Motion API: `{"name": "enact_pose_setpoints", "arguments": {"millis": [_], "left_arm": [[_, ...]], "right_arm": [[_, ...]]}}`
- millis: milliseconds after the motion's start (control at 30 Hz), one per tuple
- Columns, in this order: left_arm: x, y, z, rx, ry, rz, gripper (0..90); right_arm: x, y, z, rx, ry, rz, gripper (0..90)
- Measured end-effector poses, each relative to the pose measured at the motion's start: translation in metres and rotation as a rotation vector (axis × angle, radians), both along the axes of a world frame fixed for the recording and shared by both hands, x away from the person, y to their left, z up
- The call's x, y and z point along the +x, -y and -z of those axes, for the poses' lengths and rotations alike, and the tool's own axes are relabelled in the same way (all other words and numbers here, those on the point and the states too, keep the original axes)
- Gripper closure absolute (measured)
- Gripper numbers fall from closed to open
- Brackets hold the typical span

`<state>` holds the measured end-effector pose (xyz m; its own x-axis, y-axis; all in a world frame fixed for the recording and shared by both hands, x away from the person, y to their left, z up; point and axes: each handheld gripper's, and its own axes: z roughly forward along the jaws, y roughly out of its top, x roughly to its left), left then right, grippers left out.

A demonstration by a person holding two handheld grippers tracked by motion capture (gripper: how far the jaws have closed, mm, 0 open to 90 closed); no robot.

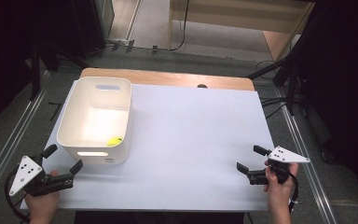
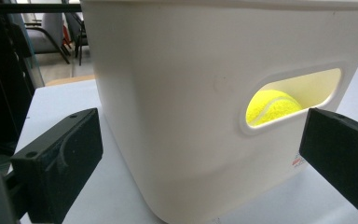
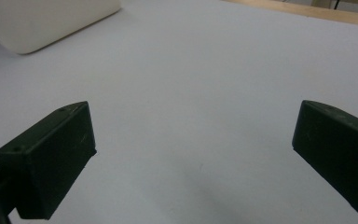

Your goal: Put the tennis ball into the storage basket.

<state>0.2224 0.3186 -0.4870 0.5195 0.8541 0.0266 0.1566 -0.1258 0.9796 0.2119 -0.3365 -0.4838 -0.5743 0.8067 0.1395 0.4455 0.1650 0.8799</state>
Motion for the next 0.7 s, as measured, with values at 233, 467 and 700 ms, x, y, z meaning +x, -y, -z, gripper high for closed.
{"name": "enact_pose_setpoints", "arguments": {"millis": [233,467,700], "left_arm": [[0.0,0.0,0.0,0.002,0.0,0.003,0.0],[0.0,-0.001,0.0,-0.001,-0.003,0.003,0.0],[0.001,-0.001,0.0,-0.005,-0.005,0.001,0.0]], "right_arm": [[-0.006,0.014,0.009,0.038,0.005,0.017,0.0],[-0.017,0.025,0.013,0.093,0.067,0.004,0.0],[-0.021,0.031,0.015,0.105,0.082,0.019,0.0]]}}
